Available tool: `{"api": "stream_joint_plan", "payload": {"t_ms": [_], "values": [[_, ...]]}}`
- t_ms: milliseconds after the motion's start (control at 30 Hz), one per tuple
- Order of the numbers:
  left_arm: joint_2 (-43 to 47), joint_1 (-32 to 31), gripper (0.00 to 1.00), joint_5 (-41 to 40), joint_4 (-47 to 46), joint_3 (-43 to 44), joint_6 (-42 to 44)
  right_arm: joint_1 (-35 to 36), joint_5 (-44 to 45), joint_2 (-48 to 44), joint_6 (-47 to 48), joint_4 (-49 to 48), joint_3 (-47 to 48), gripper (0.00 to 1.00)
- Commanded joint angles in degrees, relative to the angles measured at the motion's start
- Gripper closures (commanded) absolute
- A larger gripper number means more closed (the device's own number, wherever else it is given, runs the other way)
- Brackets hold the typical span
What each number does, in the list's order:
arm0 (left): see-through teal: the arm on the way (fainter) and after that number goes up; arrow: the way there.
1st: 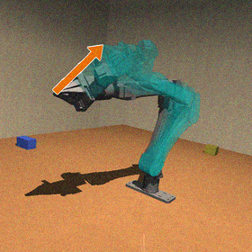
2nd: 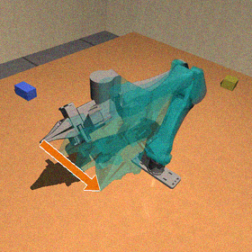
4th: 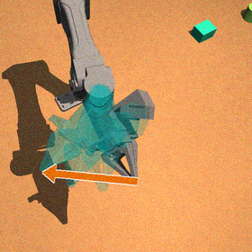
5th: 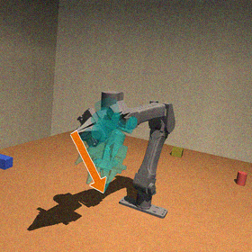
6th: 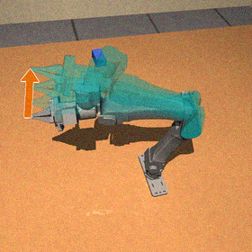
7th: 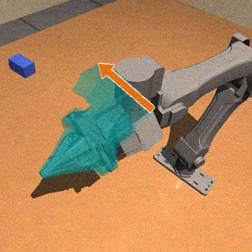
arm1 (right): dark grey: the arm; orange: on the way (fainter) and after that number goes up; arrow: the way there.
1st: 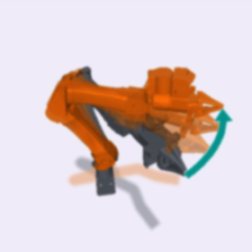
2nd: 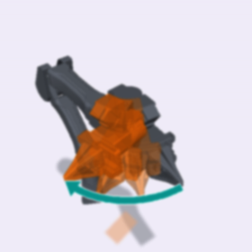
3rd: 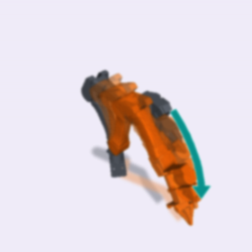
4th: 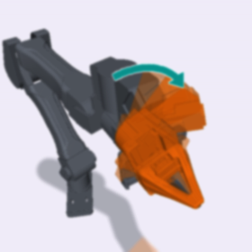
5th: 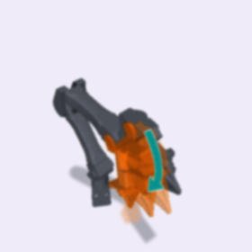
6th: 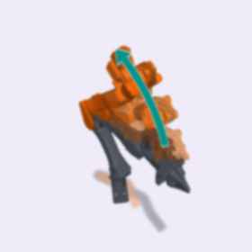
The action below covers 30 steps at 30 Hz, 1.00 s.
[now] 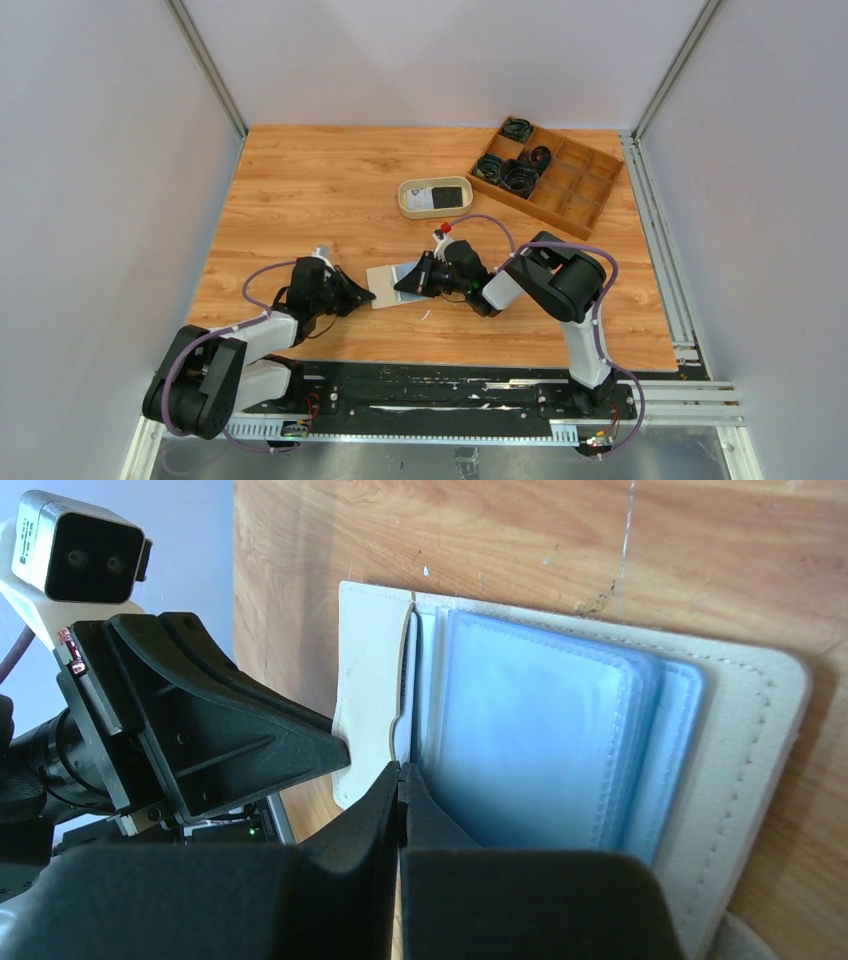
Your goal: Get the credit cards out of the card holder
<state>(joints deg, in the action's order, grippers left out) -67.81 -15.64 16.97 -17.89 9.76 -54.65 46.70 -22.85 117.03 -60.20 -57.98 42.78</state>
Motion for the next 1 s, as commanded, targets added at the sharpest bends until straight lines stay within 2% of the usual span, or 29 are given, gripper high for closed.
{"api": "stream_joint_plan", "payload": {"t_ms": [0,233,467,733,867,900,967], "values": [[-2.1,-0.8,1.00,-3.3,7.3,-2.6,2.6,1.1,-5.1,1.9,0.0,3.2,-2.3,1.00],[-2.3,-0.8,1.00,-3.6,7.2,-2.7,2.9,0.6,-6.3,1.6,-3.6,-1.5,-2.9,1.00],[-1.9,-0.8,1.00,-3.7,7.3,-2.9,3.0,-3.7,-6.3,-0.4,-6.7,-5.6,-7.4,1.00],[-2.6,-0.8,1.00,-3.8,7.2,-2.5,3.2,-5.8,-5.2,-2.7,-6.1,-3.9,-10.8,1.00],[-2.6,-0.8,1.00,-3.9,7.2,-2.5,3.2,-5.8,-6.6,-1.7,-5.8,-1.5,-8.1,1.00],[-2.7,-0.8,1.00,-3.9,7.1,-2.5,3.2,-5.6,-7.1,-1.3,-5.8,-0.6,-7.0,0.95],[-3.0,-0.8,1.00,-4.0,7.1,-2.5,3.4,-5.1,-7.5,-1.3,-5.5,0.9,-5.3,0.76]]}}
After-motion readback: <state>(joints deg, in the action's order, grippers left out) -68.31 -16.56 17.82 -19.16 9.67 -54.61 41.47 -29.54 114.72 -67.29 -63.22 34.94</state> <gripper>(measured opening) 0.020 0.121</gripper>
